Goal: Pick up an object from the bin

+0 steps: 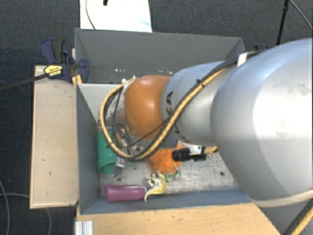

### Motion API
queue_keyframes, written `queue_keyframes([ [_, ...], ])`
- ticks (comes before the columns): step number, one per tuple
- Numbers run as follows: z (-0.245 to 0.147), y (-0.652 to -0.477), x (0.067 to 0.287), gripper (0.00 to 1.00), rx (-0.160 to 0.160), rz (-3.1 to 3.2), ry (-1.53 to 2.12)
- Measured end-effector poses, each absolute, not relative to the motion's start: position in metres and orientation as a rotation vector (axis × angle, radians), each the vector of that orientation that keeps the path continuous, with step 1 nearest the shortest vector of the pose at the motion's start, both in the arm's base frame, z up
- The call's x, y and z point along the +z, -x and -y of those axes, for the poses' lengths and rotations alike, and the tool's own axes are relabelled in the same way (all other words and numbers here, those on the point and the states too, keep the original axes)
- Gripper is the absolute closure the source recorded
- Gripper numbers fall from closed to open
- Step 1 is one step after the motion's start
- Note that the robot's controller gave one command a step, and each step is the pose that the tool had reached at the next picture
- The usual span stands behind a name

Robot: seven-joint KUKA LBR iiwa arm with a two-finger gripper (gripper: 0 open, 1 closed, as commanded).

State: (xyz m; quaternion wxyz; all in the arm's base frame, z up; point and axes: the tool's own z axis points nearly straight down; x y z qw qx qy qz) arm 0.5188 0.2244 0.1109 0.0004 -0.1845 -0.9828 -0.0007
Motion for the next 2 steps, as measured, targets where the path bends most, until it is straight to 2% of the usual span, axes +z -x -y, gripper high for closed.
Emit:
queue_keyframes([
  [1,-0.217,-0.516,0.082,0.00,0.005,3.100,0.489],
  [2,-0.231,-0.556,0.072,1.00,0.026,3.040,0.735],
])
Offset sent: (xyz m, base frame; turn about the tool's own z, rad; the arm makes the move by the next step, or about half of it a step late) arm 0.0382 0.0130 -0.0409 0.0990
